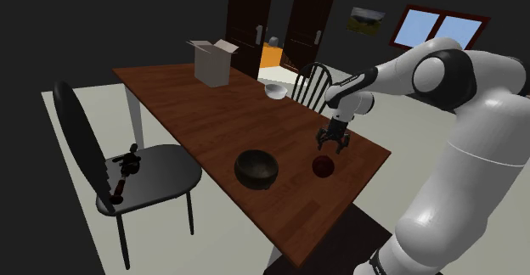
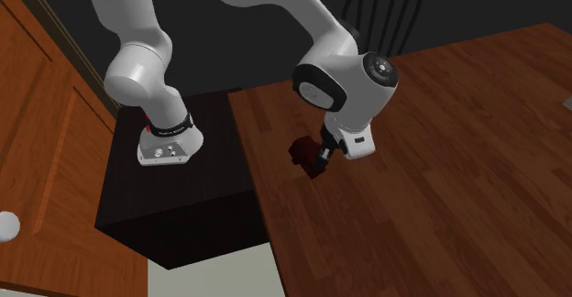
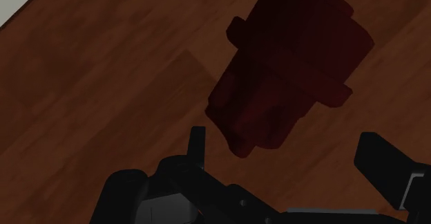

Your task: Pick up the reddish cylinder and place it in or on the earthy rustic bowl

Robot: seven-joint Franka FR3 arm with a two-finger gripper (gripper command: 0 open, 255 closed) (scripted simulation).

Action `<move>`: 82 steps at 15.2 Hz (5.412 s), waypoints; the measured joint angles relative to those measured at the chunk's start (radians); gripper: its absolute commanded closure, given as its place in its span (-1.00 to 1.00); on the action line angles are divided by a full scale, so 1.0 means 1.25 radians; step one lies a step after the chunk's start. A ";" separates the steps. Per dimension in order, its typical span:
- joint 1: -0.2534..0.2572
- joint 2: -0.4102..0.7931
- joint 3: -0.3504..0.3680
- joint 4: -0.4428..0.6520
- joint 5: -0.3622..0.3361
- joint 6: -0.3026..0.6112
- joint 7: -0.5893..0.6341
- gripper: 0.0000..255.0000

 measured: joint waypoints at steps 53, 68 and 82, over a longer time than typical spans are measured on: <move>0.015 0.204 -0.004 0.136 -0.015 -0.091 0.191 1.00; 0.025 0.139 -0.018 0.150 -0.043 -0.166 0.208 1.00; 0.035 0.054 -0.031 0.201 -0.080 -0.294 0.231 1.00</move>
